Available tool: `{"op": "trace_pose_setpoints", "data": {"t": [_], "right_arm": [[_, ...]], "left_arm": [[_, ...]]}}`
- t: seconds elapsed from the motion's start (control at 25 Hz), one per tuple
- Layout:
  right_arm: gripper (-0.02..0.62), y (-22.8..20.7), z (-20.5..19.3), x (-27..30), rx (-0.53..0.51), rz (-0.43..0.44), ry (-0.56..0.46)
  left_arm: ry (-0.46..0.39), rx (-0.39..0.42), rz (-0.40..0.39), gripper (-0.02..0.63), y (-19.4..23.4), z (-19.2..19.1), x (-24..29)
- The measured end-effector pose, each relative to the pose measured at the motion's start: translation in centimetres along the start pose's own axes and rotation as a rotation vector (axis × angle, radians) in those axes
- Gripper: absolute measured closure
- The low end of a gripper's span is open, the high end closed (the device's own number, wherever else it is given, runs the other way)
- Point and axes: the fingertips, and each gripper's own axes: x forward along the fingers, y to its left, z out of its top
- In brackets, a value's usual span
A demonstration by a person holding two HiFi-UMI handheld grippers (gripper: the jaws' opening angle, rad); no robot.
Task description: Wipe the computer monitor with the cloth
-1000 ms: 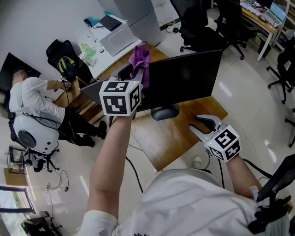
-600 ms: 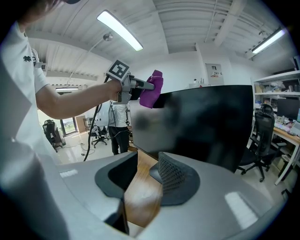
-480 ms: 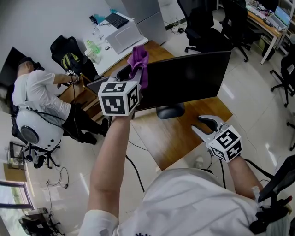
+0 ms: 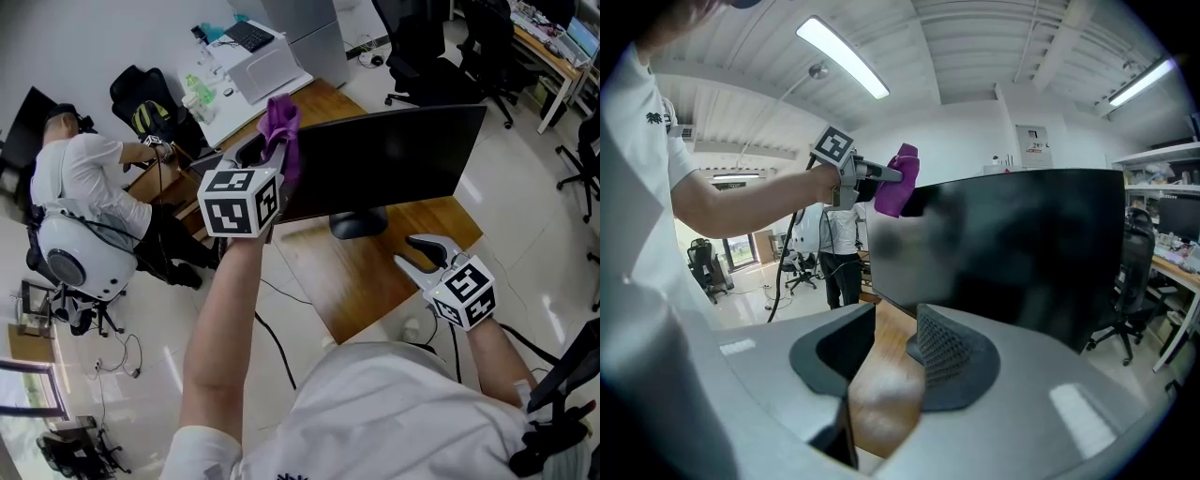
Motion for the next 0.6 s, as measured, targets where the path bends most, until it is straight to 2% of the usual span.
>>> {"op": "trace_pose_setpoints", "data": {"t": [0.36,0.6], "right_arm": [[0.456,2.0,0.2,1.5,0.008,0.015,-0.001],[0.456,1.8,0.5,2.4,0.010,0.019,0.001]], "left_arm": [[0.010,0.002,0.033,0.478,3.3,-1.2,-2.0],[0.012,-0.004,0.049,0.478,4.8,-1.5,-2.0]]}}
